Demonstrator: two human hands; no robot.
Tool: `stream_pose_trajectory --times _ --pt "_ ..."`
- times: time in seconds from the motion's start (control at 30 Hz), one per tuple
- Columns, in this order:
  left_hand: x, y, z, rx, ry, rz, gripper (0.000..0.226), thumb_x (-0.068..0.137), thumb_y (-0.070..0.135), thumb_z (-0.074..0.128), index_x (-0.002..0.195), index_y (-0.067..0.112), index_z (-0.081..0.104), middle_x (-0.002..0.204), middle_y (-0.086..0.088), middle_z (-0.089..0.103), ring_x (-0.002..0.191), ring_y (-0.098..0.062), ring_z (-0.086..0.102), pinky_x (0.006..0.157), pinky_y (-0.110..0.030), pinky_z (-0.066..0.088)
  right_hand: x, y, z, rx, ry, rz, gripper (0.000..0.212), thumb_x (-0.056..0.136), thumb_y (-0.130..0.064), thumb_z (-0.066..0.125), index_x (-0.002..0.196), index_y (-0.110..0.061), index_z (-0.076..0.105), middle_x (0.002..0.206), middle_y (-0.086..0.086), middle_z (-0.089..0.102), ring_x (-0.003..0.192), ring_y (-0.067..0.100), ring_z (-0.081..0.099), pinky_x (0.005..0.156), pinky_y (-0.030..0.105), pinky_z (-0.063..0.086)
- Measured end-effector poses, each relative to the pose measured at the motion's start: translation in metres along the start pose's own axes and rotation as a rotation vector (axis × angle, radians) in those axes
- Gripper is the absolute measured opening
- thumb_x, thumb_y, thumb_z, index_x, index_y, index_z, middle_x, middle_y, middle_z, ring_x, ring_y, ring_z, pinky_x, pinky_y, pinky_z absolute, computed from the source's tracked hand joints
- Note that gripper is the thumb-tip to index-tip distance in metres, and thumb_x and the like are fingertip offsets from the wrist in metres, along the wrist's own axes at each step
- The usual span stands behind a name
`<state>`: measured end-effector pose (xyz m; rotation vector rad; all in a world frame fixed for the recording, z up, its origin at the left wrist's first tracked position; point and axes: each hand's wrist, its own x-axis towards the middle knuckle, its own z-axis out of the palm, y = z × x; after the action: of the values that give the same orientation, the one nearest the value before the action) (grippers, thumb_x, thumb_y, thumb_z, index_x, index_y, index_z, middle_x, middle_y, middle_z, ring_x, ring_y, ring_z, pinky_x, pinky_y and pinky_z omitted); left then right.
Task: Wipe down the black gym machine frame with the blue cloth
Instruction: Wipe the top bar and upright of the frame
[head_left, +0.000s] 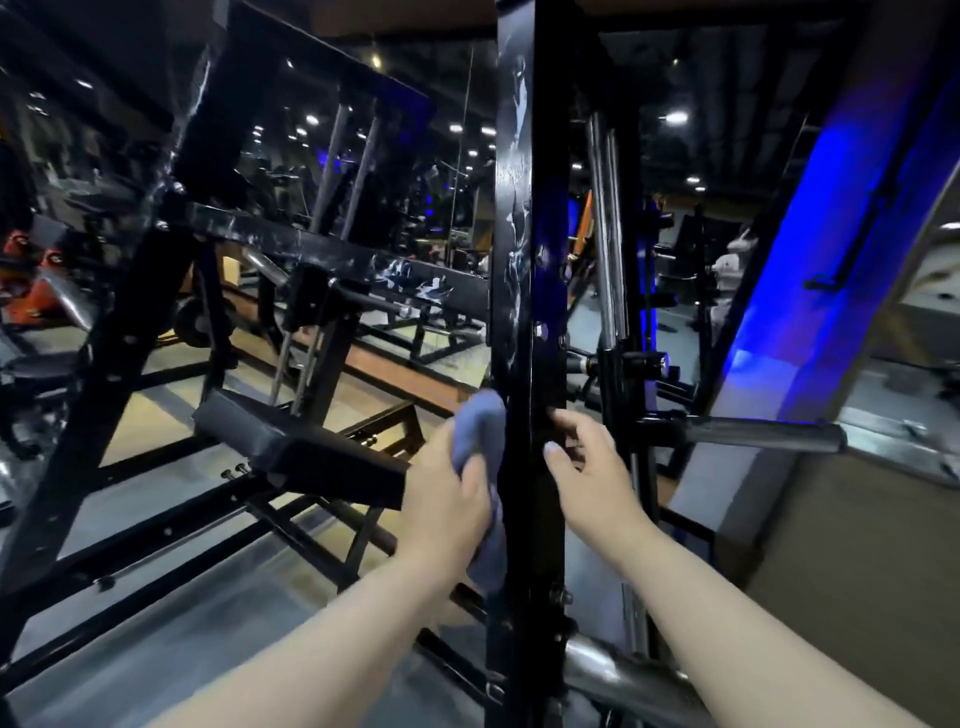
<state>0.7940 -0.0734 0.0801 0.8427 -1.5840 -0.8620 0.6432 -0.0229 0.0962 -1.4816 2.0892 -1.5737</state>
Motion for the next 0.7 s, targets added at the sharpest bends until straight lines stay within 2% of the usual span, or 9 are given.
stream_pose_trajectory --times 0.07,0.17,0.2,0.27,0.33,0.4,0.53,0.6,0.7 --pt "0.028 0.030 -0.006 -0.202 0.100 0.021 0.025 0.100 0.010 0.052 0.097 0.035 0.054 0.085 0.009 0.063 0.078 -0.003 0.061 0.068 -0.008 0.045 0.007 -0.006 0.000 0.010 0.019 0.008 0.040 0.102 -0.013 0.054 0.139 -0.027 0.052 0.144 -0.003 0.047 0.135 0.015 0.047 0.119 0.037 0.035" --pt "0.042 0.047 0.011 -0.296 0.045 0.170 0.024 0.098 0.015 0.053 0.107 0.037 0.057 0.100 0.004 0.064 0.096 -0.002 0.063 0.088 -0.024 0.052 0.011 -0.021 0.009 0.060 0.014 -0.070 0.042 0.107 -0.015 0.047 0.149 -0.019 0.045 0.146 -0.006 0.050 0.137 0.010 0.043 0.115 0.019 0.032" --pt "0.038 0.042 0.021 -0.227 -0.002 0.190 0.026 0.094 0.023 0.052 0.115 0.036 0.059 0.114 0.003 0.063 0.111 -0.006 0.060 0.099 -0.036 0.050 0.010 -0.019 0.010 0.140 -0.020 -0.086 0.036 0.108 -0.015 0.044 0.143 -0.016 0.049 0.134 -0.007 0.060 0.126 0.011 0.053 0.104 0.014 0.042" --pt "0.021 0.021 0.040 -0.049 -0.061 0.130 0.056 0.084 0.040 0.046 0.140 0.039 0.050 0.152 0.009 0.042 0.143 -0.011 0.036 0.117 -0.052 0.033 0.005 -0.017 0.016 0.207 -0.013 -0.090 0.030 0.108 -0.020 0.044 0.135 -0.015 0.055 0.114 -0.001 0.073 0.107 0.017 0.066 0.084 0.017 0.054" --pt "-0.003 -0.004 0.051 -0.079 -0.053 0.074 0.067 0.083 0.045 0.047 0.150 0.038 0.042 0.161 0.016 0.025 0.149 -0.011 0.026 0.121 -0.052 0.027 0.001 -0.011 0.017 0.269 -0.104 -0.082 0.039 0.106 -0.020 0.051 0.144 -0.030 0.050 0.146 -0.001 0.055 0.131 0.014 0.054 0.105 0.024 0.047" --pt "-0.015 -0.018 0.055 -0.109 -0.011 0.082 0.063 0.088 0.045 0.049 0.150 0.036 0.044 0.159 0.018 0.028 0.146 -0.014 0.032 0.119 -0.048 0.033 0.004 0.003 0.015 0.228 -0.149 -0.067 0.052 0.106 -0.013 0.050 0.148 -0.041 0.040 0.164 -0.013 0.026 0.148 0.002 0.028 0.122 0.026 0.024" --pt "0.015 -0.007 0.059 0.006 0.091 0.107 0.060 0.092 0.028 0.053 0.152 0.029 0.044 0.159 0.015 0.031 0.142 -0.014 0.035 0.118 -0.028 0.029 0.018 0.010 0.010 0.268 -0.120 -0.083 0.039 0.107 -0.019 0.048 0.140 -0.040 0.052 0.160 -0.009 0.034 0.147 0.005 0.032 0.125 0.039 0.025" --pt "0.044 0.010 0.058 0.020 0.106 0.150 0.061 0.091 0.031 0.050 0.151 0.025 0.045 0.158 0.011 0.031 0.142 -0.019 0.037 0.119 -0.035 0.032 0.020 0.011 0.008 0.229 -0.144 -0.145 0.044 0.106 -0.016 0.049 0.135 -0.048 0.047 0.162 -0.009 0.031 0.149 0.006 0.029 0.126 0.037 0.023" --pt "0.067 0.024 0.057 0.084 0.110 0.168 0.065 0.087 0.035 0.047 0.151 0.028 0.043 0.157 0.011 0.028 0.140 -0.021 0.038 0.117 -0.043 0.035 0.019 0.011 0.007 0.233 -0.176 -0.158 0.052 0.107 -0.018 0.048 0.133 -0.060 0.035 0.165 -0.015 0.022 0.149 0.000 0.023 0.121 0.024 0.020"
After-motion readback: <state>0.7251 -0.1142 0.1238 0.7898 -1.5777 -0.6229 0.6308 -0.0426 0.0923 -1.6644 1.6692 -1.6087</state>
